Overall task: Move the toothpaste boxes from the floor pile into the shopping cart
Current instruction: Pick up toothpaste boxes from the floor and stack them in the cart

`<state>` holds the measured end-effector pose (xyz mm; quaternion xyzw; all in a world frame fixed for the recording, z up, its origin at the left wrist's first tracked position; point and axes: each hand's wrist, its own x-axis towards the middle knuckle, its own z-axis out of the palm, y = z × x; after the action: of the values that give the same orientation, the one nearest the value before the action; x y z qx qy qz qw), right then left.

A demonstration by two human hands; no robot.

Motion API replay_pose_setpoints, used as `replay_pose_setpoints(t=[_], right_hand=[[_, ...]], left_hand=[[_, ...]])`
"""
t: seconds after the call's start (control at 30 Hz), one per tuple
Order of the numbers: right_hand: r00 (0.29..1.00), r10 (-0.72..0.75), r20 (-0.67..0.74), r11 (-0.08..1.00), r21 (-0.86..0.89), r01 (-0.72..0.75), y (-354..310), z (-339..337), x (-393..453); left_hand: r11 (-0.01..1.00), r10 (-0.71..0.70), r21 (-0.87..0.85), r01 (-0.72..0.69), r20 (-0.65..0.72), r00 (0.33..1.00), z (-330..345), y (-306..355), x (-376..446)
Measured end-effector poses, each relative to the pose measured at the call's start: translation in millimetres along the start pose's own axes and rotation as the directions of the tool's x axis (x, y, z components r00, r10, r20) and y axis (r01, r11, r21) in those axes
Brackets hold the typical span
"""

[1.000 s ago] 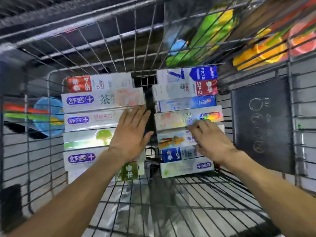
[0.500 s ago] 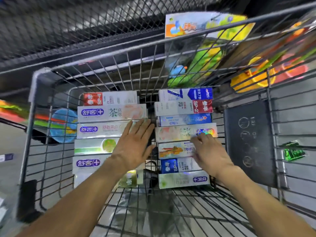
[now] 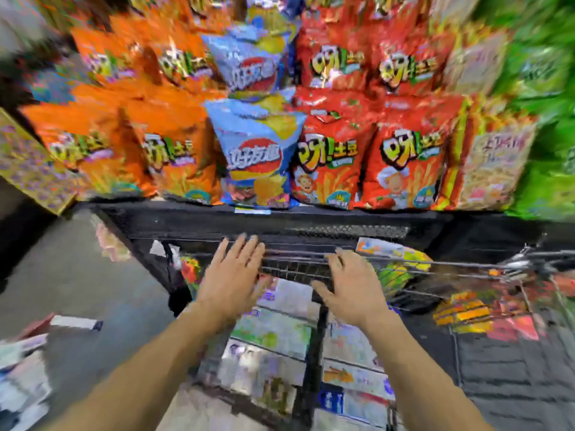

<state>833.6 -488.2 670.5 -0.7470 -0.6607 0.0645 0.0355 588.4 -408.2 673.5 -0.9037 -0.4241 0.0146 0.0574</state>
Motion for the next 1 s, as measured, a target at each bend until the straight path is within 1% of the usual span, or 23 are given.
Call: replay_pose_setpoints(t=[0.13,0.27,0.33,0.47,0.53,0.63,0.73,0.87,1.0], right_hand=[[0.989,-0.149,-0.010,0.987,-0.069,0.148,-82.1,-44.6,9.7],[0.952,-0.292,-0.093,0.954,-0.093,0.283,-193.3,-61.0,7.6],[0.931,-0.355,-0.078,0.932,-0.109,0.346,-260.1,-62.7,1.4],[0.860,-0.507,-0.063,0.860,-0.100,0.500,-394.1,-55.4,-16.6],[0.812,-0.581,-0.048,0.813,-0.090,0.576,-457.6,-47.8,-27.1],[0.710,-0.704,-0.022,0.710,-0.052,0.702,-542.8,-33.7,-46.0],[0.619,-0.785,0.013,0.619,-0.004,0.785,-611.6,-21.6,-68.9],[0.522,-0.853,0.018,0.522,0.031,0.852,-671.4,-4.3,-84.2],[0.429,-0.902,0.048,0.431,0.064,0.900,-714.0,12.5,-81.8]], left_hand=[[0.983,-0.181,0.018,0.184,-0.096,0.979,-41.4,-79.3,-67.3],[0.926,-0.378,-0.054,0.374,-0.165,0.911,-61.1,-150.9,-158.1],[0.886,-0.463,-0.051,0.461,-0.156,0.873,-62.6,-187.2,-211.8],[0.796,-0.604,-0.051,0.603,-0.126,0.787,-54.0,-251.1,-333.1],[0.732,-0.681,-0.055,0.679,-0.111,0.724,-51.7,-277.2,-392.7],[0.620,-0.784,-0.068,0.782,-0.093,0.613,-53.3,-303.5,-472.9],[0.527,-0.847,-0.067,0.847,-0.124,0.517,-59.4,-315.7,-542.8],[0.379,-0.920,-0.063,0.923,-0.127,0.370,-57.4,-323.0,-612.1],[0.248,-0.963,-0.080,0.966,-0.125,0.237,-45.9,-329.9,-655.2]])
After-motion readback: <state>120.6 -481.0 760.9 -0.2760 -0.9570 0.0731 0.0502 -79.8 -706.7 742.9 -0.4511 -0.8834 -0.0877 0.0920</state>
